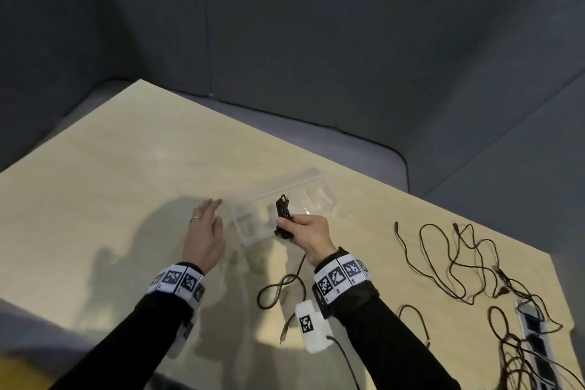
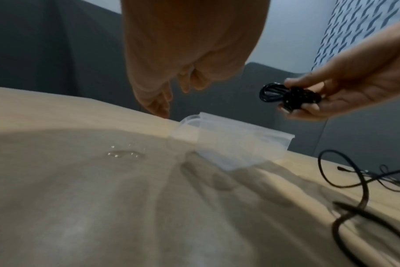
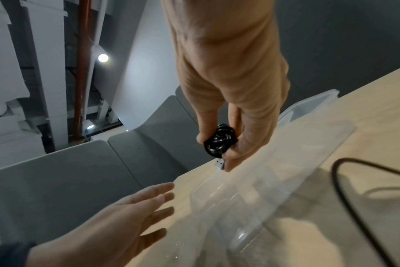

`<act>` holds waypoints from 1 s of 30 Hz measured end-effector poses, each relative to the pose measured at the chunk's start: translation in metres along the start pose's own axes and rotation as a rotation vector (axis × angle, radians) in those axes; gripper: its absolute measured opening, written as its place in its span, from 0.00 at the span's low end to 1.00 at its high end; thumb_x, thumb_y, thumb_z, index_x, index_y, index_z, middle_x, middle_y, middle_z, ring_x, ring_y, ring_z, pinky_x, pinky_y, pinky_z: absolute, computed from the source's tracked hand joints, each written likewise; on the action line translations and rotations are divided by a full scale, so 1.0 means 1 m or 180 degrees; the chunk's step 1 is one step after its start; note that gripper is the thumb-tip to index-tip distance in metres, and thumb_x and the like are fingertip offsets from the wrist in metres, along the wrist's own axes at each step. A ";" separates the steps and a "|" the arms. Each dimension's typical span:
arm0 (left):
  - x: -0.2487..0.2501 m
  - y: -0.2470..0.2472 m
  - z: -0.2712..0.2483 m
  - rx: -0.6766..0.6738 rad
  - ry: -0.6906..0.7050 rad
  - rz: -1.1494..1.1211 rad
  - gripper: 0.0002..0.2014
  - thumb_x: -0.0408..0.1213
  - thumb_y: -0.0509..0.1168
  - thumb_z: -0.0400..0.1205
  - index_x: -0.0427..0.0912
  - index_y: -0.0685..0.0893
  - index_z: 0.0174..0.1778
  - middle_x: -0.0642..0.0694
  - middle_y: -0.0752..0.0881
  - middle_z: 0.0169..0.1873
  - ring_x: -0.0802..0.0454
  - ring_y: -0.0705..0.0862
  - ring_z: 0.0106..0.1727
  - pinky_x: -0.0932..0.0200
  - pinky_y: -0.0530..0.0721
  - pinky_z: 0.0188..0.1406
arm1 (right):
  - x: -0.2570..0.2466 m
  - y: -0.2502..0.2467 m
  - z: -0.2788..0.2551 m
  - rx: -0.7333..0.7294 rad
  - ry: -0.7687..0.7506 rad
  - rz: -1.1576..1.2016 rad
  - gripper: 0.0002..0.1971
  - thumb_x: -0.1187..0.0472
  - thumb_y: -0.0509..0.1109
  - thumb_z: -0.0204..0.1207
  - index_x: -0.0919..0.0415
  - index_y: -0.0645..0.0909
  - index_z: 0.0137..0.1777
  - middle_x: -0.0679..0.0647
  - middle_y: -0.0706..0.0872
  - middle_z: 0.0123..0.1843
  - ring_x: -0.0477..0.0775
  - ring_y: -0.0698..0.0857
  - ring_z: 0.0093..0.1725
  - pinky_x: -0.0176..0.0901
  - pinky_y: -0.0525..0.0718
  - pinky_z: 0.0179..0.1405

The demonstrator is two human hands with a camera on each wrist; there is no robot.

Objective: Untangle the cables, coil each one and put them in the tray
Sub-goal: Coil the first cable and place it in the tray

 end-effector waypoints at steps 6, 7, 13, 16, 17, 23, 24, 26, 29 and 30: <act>-0.004 0.020 -0.013 -0.0624 0.0151 -0.0201 0.23 0.35 0.54 0.87 0.41 0.65 0.79 0.42 0.71 0.75 0.46 0.70 0.75 0.57 0.63 0.74 | -0.002 0.038 0.014 0.0309 -0.0176 -0.0004 0.23 0.61 0.85 0.61 0.67 0.86 0.56 0.58 0.87 0.38 0.57 0.88 0.40 0.50 0.89 0.50; -0.004 0.023 -0.014 -0.0610 0.0130 -0.0219 0.22 0.36 0.55 0.86 0.41 0.66 0.78 0.42 0.73 0.74 0.46 0.71 0.74 0.55 0.65 0.73 | -0.002 0.040 0.017 0.0384 -0.0262 -0.0191 0.22 0.59 0.85 0.61 0.65 0.87 0.55 0.52 0.85 0.35 0.52 0.86 0.39 0.45 0.89 0.50; 0.008 0.037 -0.025 -0.0398 0.0121 -0.0185 0.12 0.42 0.60 0.85 0.43 0.82 0.59 0.46 0.85 0.55 0.49 0.81 0.56 0.57 0.76 0.58 | 0.010 0.027 0.005 0.0530 -0.0431 -0.0888 0.19 0.61 0.82 0.66 0.66 0.87 0.57 0.54 0.85 0.43 0.46 0.81 0.38 0.13 0.73 0.26; 0.017 0.054 -0.023 -0.0696 -0.0291 -0.0212 0.22 0.51 0.63 0.81 0.41 0.77 0.65 0.43 0.81 0.59 0.48 0.82 0.56 0.52 0.80 0.59 | 0.024 0.008 -0.004 0.0569 -0.0409 -0.0960 0.20 0.60 0.81 0.67 0.65 0.86 0.59 0.55 0.87 0.47 0.47 0.81 0.41 0.17 0.75 0.28; 0.020 0.061 -0.023 -0.0895 -0.0347 -0.0150 0.26 0.54 0.64 0.80 0.41 0.75 0.68 0.42 0.79 0.61 0.45 0.81 0.59 0.49 0.80 0.61 | 0.028 0.001 -0.007 0.0620 -0.0415 -0.1007 0.20 0.59 0.81 0.67 0.63 0.86 0.59 0.54 0.87 0.46 0.47 0.81 0.42 0.20 0.77 0.33; 0.040 0.094 -0.029 -0.1706 0.0056 0.0024 0.32 0.54 0.69 0.76 0.42 0.75 0.73 0.39 0.70 0.72 0.43 0.76 0.68 0.48 0.72 0.72 | 0.052 -0.041 -0.021 0.0942 -0.0299 -0.0718 0.20 0.59 0.83 0.65 0.64 0.88 0.57 0.53 0.84 0.36 0.49 0.80 0.36 0.41 0.85 0.47; 0.044 0.098 -0.030 -0.1742 0.0104 0.0035 0.32 0.54 0.69 0.75 0.42 0.76 0.72 0.39 0.70 0.73 0.43 0.75 0.70 0.49 0.70 0.73 | 0.055 -0.049 -0.024 0.0981 -0.0337 -0.0707 0.20 0.60 0.83 0.65 0.64 0.88 0.56 0.52 0.84 0.35 0.48 0.80 0.35 0.35 0.83 0.42; 0.050 0.106 -0.032 -0.1837 0.0312 0.0252 0.28 0.52 0.67 0.79 0.43 0.76 0.72 0.40 0.70 0.73 0.45 0.71 0.74 0.51 0.66 0.76 | 0.059 -0.064 -0.032 0.1065 -0.0383 -0.0753 0.17 0.61 0.82 0.65 0.65 0.88 0.54 0.49 0.84 0.34 0.45 0.79 0.32 0.21 0.77 0.32; 0.059 0.119 -0.037 -0.1861 0.0648 0.0396 0.23 0.50 0.62 0.82 0.43 0.78 0.70 0.40 0.74 0.71 0.45 0.72 0.73 0.53 0.66 0.75 | 0.065 -0.085 -0.043 0.1165 -0.0466 -0.0856 0.16 0.63 0.81 0.66 0.65 0.88 0.54 0.51 0.86 0.39 0.47 0.82 0.38 0.16 0.76 0.32; 0.064 0.122 -0.040 -0.1851 0.0757 0.0357 0.23 0.51 0.61 0.82 0.41 0.80 0.69 0.38 0.77 0.69 0.44 0.73 0.72 0.53 0.67 0.74 | 0.065 -0.091 -0.048 0.1229 -0.0539 -0.0940 0.15 0.64 0.81 0.67 0.65 0.88 0.53 0.50 0.86 0.40 0.47 0.84 0.40 0.15 0.76 0.34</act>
Point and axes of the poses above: each hand's wrist, its own z-axis towards the middle knuckle, its own y-axis out of the palm, x = y × z, the point moved 3 cm from there along z, towards the middle knuckle
